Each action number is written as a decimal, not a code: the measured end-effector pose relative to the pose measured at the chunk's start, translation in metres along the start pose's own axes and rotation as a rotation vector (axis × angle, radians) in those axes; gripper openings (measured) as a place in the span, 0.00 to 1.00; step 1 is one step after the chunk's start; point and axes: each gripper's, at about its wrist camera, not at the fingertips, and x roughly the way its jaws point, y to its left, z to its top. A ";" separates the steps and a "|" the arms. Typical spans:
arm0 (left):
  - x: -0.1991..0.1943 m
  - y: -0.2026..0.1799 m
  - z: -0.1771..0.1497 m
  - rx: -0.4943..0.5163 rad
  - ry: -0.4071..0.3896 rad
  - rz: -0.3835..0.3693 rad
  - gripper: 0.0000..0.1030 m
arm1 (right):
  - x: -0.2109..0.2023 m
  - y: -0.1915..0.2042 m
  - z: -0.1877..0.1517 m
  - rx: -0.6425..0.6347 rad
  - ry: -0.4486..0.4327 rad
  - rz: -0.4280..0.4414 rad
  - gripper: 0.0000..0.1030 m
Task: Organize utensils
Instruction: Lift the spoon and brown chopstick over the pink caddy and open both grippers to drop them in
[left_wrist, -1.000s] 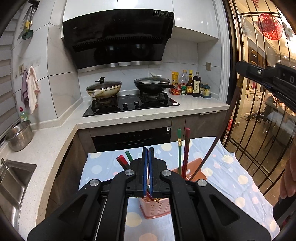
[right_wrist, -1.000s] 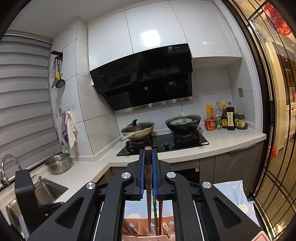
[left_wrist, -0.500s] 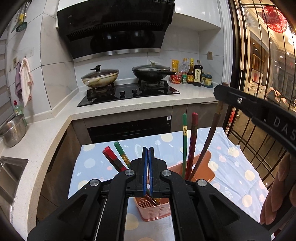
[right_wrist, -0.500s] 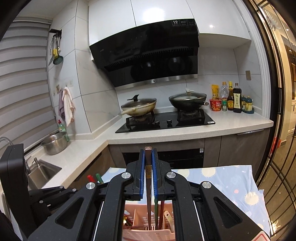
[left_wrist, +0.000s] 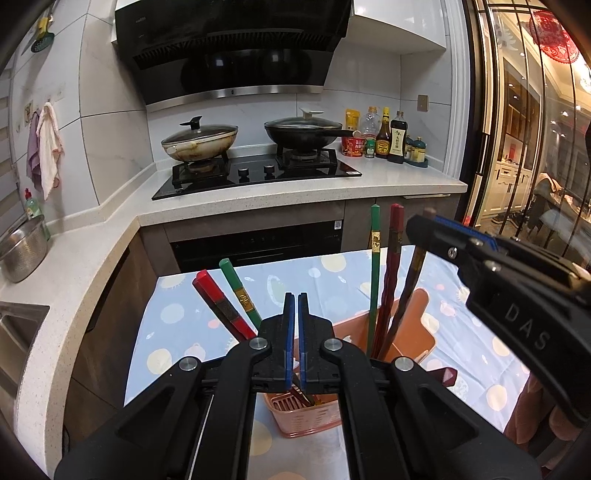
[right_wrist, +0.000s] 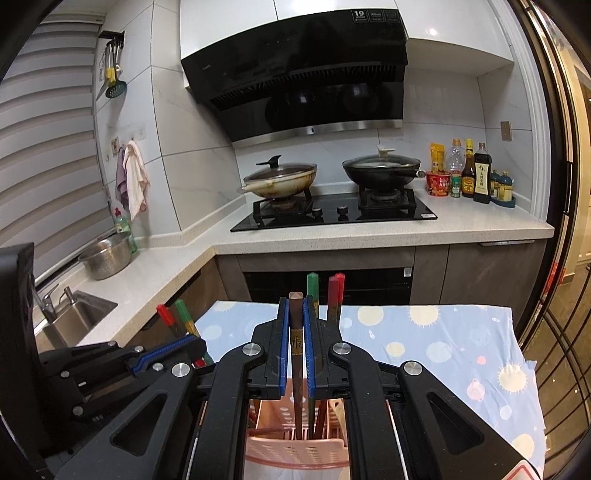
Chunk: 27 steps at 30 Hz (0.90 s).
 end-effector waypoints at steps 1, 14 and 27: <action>-0.001 0.000 -0.001 0.000 0.000 0.006 0.02 | 0.000 0.000 -0.002 0.000 0.001 0.000 0.09; -0.016 0.010 -0.011 -0.025 -0.016 0.035 0.40 | -0.023 -0.005 -0.012 0.020 -0.032 -0.030 0.40; -0.048 0.005 -0.045 -0.017 -0.016 0.044 0.54 | -0.062 -0.008 -0.054 0.025 0.030 -0.053 0.44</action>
